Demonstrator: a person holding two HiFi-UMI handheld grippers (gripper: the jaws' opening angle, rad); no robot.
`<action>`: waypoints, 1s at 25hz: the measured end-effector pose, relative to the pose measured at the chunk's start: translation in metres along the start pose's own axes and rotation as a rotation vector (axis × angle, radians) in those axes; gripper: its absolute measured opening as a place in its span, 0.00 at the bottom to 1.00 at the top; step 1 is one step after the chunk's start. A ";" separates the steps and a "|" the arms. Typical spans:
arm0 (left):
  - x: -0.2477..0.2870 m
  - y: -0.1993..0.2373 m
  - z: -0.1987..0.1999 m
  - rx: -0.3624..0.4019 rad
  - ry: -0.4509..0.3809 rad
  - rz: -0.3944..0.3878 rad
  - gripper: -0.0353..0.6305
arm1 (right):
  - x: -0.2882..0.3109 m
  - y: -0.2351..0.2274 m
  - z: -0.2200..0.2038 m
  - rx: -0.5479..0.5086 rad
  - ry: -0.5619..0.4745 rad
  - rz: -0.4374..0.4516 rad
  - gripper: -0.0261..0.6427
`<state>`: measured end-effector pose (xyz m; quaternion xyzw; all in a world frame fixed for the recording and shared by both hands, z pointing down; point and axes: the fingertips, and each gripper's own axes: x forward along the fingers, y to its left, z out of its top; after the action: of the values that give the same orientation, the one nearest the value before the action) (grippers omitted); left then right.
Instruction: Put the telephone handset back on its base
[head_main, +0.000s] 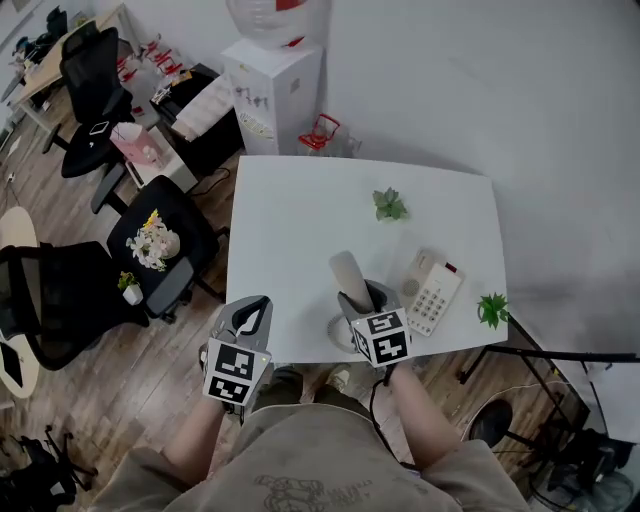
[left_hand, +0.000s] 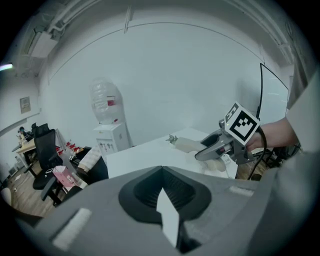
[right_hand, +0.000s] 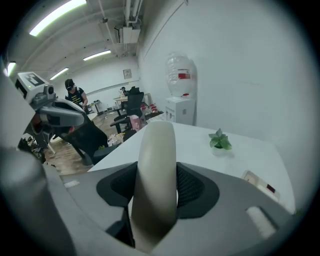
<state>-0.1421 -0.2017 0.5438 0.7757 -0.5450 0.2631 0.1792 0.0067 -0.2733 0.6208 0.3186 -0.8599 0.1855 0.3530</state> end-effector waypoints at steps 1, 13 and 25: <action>0.000 -0.001 0.007 0.010 -0.015 -0.004 0.05 | -0.010 -0.003 0.007 0.010 -0.026 -0.015 0.40; 0.011 -0.056 0.089 0.155 -0.148 -0.122 0.05 | -0.102 -0.031 0.008 0.152 -0.174 -0.135 0.40; 0.027 -0.106 0.089 0.238 -0.130 -0.245 0.05 | -0.147 -0.058 -0.041 0.333 -0.184 -0.226 0.40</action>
<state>-0.0164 -0.2365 0.4898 0.8674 -0.4219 0.2511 0.0814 0.1467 -0.2322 0.5481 0.4826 -0.8048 0.2542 0.2340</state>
